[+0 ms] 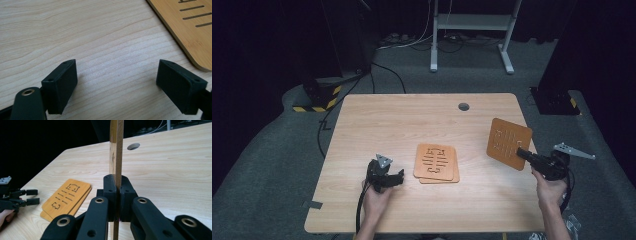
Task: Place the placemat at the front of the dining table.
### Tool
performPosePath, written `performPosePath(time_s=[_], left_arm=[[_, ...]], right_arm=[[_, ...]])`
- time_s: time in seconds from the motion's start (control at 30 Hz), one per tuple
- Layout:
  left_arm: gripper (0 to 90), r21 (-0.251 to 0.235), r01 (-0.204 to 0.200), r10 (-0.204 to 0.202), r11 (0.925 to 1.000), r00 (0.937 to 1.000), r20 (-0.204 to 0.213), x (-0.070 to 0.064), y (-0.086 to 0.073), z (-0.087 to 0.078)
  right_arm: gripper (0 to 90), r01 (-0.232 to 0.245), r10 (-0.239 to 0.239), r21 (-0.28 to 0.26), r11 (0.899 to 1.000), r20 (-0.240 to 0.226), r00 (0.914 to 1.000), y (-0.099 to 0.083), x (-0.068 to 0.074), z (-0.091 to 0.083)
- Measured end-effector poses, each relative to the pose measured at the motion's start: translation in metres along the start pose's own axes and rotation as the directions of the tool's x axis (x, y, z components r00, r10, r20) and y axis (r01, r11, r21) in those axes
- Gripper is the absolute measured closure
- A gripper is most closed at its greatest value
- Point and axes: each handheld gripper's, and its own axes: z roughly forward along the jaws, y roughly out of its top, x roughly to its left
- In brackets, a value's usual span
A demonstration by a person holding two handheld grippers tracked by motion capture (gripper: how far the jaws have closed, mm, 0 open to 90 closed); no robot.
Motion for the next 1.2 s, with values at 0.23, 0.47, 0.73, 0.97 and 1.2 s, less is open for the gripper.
performPosePath(time_s=[0.23,0.47,0.73,0.97,1.2], left_arm=[[17.2,0.0,0.0,0.0,1.0,1.0,0.0,0.0,0.0,0.0],[17.2,0.0,0.0,0.0,1.0,1.0,0.0,0.0,0.0,0.0],[17.2,0.0,0.0,0.0,1.0,1.0,0.0,0.0,0.0,0.0],[17.2,0.0,0.0,0.0,1.0,1.0,0.0,0.0,0.0,0.0],[17.2,0.0,0.0,0.0,1.0,1.0,0.0,0.0,0.0,0.0]], right_arm=[[86.9,-0.012,0.012,0.018,1.0,0.005,0.9999,-0.002,-0.004,0.002],[86.8,-0.031,0.03,0.042,0.999,0.009,0.9995,-0.005,-0.007,0.006],[86.8,-0.033,0.032,0.054,0.998,0.008,0.9994,-0.006,-0.008,0.009],[86.8,-0.036,0.035,0.064,0.997,0.011,0.9993,-0.007,-0.009,0.011],[86.8,-0.05,0.049,0.076,0.996,0.017,0.9987,-0.009,-0.012,0.013]])
